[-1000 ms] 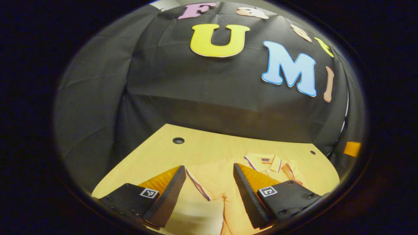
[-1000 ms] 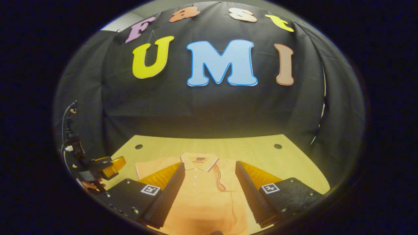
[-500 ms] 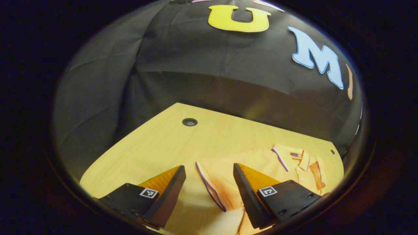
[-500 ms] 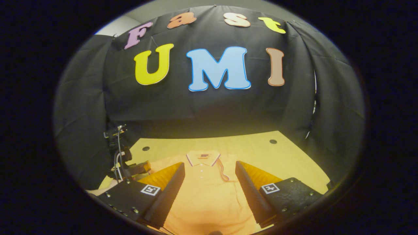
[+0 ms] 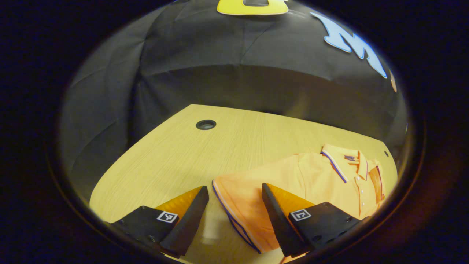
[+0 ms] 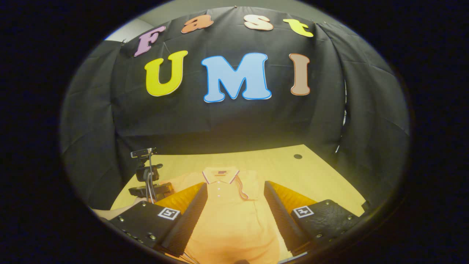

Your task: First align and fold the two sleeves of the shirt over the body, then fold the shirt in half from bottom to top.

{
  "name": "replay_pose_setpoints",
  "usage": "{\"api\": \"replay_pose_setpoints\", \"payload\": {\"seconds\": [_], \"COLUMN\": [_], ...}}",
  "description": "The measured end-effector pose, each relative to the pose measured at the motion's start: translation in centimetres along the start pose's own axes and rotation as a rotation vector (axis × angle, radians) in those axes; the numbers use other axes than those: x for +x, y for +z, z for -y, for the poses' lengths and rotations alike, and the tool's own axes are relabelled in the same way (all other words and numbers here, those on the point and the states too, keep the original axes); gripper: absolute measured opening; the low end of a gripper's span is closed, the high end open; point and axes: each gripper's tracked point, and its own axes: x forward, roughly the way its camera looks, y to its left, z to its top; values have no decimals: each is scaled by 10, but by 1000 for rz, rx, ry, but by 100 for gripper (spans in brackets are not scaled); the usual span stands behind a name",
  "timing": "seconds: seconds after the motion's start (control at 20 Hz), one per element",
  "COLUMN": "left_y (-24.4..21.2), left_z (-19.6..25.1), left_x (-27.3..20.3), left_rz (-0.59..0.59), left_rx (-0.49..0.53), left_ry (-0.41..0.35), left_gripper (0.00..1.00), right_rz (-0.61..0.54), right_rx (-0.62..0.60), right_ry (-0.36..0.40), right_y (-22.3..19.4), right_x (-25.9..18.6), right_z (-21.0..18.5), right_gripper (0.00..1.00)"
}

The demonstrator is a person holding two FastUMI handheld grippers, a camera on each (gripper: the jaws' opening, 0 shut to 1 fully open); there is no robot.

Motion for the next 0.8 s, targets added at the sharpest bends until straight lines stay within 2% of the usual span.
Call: {"api": "replay_pose_setpoints", "payload": {"seconds": [0.2, 0.3, 0.45, 0.55, 0.8], "left_y": [-3, -1, 1, 1, 35], "left_z": [7, 9, 15, 18, 38], "left_x": [6, 6, 6, 7, -18], "left_rz": [-16, -12, 1, -2, 70], "left_rx": [52, 44, 19, 40, 63], "left_ry": [14, 16, -19, -21, -39], "left_gripper": [94, 70, 17, 6, 6], "right_rz": [-30, -41, -44, -50, -51], "right_rx": [42, 61, 77, 85, 80], "right_ry": [-9, -13, -28, -30, -41], "right_y": [-11, -15, -17, -19, -21], "right_x": [2, 3, 5, 7, 10], "right_z": [11, 17, 27, 31, 39], "right_gripper": [96, 96, 96, 96, 96]}}
